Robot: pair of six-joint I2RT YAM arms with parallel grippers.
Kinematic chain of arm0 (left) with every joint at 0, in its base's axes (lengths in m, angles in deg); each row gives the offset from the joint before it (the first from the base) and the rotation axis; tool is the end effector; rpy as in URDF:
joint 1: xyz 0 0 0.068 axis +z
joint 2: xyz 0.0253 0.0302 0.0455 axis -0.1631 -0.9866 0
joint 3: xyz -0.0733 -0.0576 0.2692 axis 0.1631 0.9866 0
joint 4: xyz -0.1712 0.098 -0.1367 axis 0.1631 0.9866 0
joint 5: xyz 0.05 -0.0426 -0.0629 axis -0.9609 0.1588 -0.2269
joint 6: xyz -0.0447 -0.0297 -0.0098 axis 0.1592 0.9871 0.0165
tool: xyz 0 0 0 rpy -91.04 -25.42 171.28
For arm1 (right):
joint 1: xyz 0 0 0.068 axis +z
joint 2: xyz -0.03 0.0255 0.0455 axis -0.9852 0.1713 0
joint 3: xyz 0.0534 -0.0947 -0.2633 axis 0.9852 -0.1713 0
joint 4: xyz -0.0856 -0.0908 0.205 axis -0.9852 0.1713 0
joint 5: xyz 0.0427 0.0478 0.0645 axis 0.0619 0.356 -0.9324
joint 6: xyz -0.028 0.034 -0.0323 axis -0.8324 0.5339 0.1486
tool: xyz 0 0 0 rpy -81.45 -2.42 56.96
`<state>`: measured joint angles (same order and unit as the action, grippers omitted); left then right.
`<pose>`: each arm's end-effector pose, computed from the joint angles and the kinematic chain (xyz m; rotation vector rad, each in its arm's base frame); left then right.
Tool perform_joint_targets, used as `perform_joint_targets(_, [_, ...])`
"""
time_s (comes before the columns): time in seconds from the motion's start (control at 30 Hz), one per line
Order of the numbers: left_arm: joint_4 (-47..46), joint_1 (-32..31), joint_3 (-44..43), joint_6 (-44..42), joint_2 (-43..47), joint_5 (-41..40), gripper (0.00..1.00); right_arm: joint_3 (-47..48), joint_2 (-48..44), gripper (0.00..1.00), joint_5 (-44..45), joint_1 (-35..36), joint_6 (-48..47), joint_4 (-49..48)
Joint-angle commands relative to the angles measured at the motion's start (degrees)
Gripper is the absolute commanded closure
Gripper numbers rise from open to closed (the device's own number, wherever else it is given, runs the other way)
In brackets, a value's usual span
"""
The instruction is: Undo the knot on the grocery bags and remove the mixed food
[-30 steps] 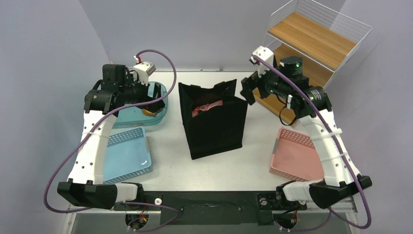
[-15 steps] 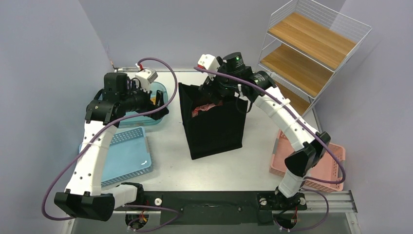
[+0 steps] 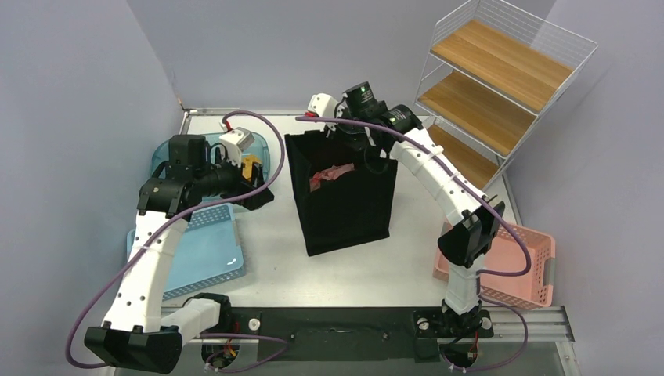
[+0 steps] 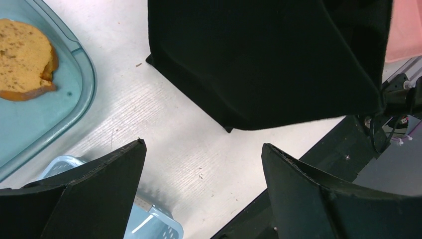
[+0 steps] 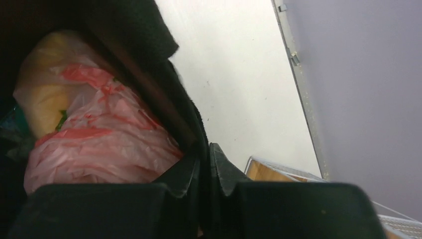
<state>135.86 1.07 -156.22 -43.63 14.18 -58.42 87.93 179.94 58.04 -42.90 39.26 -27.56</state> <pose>0.1717 -0.0439 0.3920 0.5328 2.2031 -0.6436 0.3097 0.2415 0.3981 -1.4039 1.8532 0.1867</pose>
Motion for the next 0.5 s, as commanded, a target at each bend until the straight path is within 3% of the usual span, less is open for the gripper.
perform_joint_targets(0.0, [-3.0,-0.2,-0.6,0.6,2.2,2.6,0.15,10.1,1.8,1.0,3.5,0.3,0.9,-0.1])
perform_joint_targets(0.23, [-7.2,-0.3,-2.8,-1.9,3.1,2.8,0.15,22.9,2.7,1.0,5.1,-0.7,9.2,-4.7])
perform_joint_targets(0.33, [-7.4,-0.3,-5.3,-6.3,3.4,6.5,0.15,20.2,-1.7,1.0,4.5,0.3,11.6,-6.8])
perform_joint_targets(0.47, [-9.4,-0.4,-6.5,-11.3,6.4,13.7,0.15,9.3,-8.2,1.0,4.1,0.8,17.2,-8.1])
